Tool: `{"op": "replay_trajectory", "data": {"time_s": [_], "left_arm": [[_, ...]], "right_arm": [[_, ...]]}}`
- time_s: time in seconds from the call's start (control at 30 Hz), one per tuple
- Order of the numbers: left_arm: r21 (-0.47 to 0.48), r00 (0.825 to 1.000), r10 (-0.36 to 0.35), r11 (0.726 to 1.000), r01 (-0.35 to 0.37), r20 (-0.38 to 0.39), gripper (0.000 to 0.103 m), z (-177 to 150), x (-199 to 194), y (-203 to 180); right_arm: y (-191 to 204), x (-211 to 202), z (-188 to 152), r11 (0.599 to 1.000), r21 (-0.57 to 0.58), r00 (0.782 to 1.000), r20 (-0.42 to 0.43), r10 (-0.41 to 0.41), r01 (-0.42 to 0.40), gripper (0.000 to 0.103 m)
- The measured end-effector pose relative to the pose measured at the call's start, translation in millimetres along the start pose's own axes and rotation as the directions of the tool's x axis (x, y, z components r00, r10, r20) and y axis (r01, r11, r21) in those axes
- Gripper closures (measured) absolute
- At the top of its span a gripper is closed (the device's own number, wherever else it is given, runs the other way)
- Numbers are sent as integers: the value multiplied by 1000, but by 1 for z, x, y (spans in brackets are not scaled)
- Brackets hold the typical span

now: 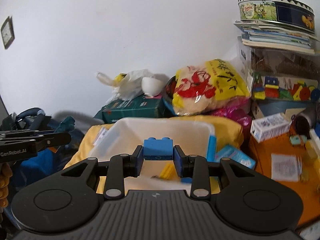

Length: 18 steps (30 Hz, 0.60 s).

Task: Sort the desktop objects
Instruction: 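Lower teal figure and blue brick into the white bin and open both tools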

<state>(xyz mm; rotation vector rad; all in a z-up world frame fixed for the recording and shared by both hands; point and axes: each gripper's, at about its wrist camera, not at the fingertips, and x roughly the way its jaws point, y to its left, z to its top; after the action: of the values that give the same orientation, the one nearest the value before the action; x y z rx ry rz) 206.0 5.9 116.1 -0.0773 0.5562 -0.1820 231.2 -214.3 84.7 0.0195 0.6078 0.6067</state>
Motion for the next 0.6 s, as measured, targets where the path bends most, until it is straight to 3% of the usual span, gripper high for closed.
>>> {"op": "replay_trajectory", "data": {"time_s": [0.43, 0.5, 0.53, 0.57, 0.6], "left_arm": [[23, 995, 14, 1000, -12, -94, 73, 20, 52, -1], [28, 994, 43, 999, -40, -104, 61, 23, 59, -1], [29, 993, 58, 998, -56, -107, 47, 23, 62, 0], [31, 991, 81, 996, -78, -102, 42, 23, 64, 1], [40, 990, 96, 995, -93, -99, 42, 23, 65, 2]], "right_arm": [[-18, 52, 23, 997, -56, 991, -118, -56, 49, 67], [-19, 61, 24, 996, -62, 988, -136, -67, 59, 67], [-19, 65, 26, 996, -60, 987, -140, -73, 65, 65], [-20, 68, 27, 996, -56, 987, -139, -80, 72, 61], [-20, 71, 28, 996, -53, 987, -138, -81, 74, 48]]}}
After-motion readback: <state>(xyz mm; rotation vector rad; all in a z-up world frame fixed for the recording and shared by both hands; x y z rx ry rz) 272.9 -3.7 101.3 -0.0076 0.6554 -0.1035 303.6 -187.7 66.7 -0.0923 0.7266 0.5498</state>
